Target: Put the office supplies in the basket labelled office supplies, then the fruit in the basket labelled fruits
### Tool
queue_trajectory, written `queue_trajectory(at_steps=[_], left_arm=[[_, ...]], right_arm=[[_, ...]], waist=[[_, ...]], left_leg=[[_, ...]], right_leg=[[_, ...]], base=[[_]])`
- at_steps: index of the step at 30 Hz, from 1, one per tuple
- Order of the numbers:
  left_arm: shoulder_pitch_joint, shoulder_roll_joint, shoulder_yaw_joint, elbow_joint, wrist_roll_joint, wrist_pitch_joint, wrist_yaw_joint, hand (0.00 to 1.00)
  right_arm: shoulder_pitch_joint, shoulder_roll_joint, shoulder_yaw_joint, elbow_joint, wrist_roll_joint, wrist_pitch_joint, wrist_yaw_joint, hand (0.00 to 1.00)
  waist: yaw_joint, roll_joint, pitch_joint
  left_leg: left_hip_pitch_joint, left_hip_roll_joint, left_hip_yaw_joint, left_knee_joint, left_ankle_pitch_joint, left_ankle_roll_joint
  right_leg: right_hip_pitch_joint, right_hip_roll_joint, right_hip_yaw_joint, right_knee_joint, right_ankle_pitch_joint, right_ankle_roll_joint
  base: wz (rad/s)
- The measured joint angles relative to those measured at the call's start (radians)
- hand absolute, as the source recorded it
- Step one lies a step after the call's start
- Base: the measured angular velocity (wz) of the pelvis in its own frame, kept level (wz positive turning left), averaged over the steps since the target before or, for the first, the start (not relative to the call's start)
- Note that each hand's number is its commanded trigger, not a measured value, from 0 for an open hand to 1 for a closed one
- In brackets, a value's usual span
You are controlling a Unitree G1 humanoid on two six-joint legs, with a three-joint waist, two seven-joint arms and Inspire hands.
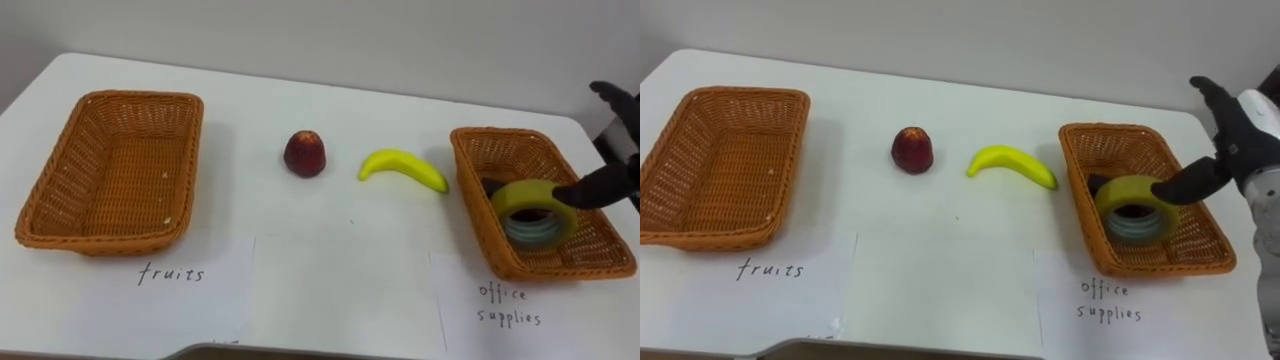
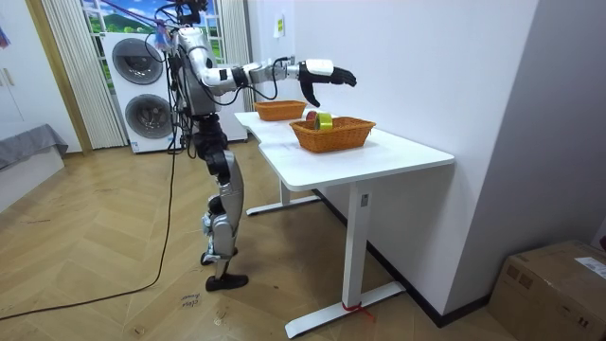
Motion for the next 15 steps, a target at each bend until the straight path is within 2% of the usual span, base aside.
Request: queue_trajectory(at_steps=[2,7,15], left_arm=[[-0.009,0.000,0.000,0.000,0.000,0.000,-0.001,0.00],[-0.033,0.000,-0.001,0.000,0.002,-0.008,-0.021,0.00],[-0.028,0.000,0.010,0.000,0.003,-0.012,-0.021,0.00]], right_arm=[[-0.001,0.000,0.000,-0.034,0.001,-0.001,0.000,0.00],[-0.006,0.000,0.000,-0.099,0.000,-0.013,0.000,0.00],[-0.050,0.000,0.000,-0.154,0.002,-0.025,-0.001,0.00]], waist=[[0.004,0.000,-0.0001],[0.024,-0.011,0.0071],[0.030,-0.012,0.0064]], left_leg=[[0.000,0.000,0.001,0.000,0.000,0.000],[-0.004,0.002,0.005,0.003,0.000,0.000],[-0.019,0.003,0.002,0.005,-0.001,-0.002]], right_leg=[[0.001,0.001,0.003,0.001,0.000,0.000],[-0.008,0.001,0.007,0.010,0.001,-0.001],[-0.011,0.002,-0.004,0.008,0.003,-0.004]], base=[[-0.04],[-0.02],[0.00]])
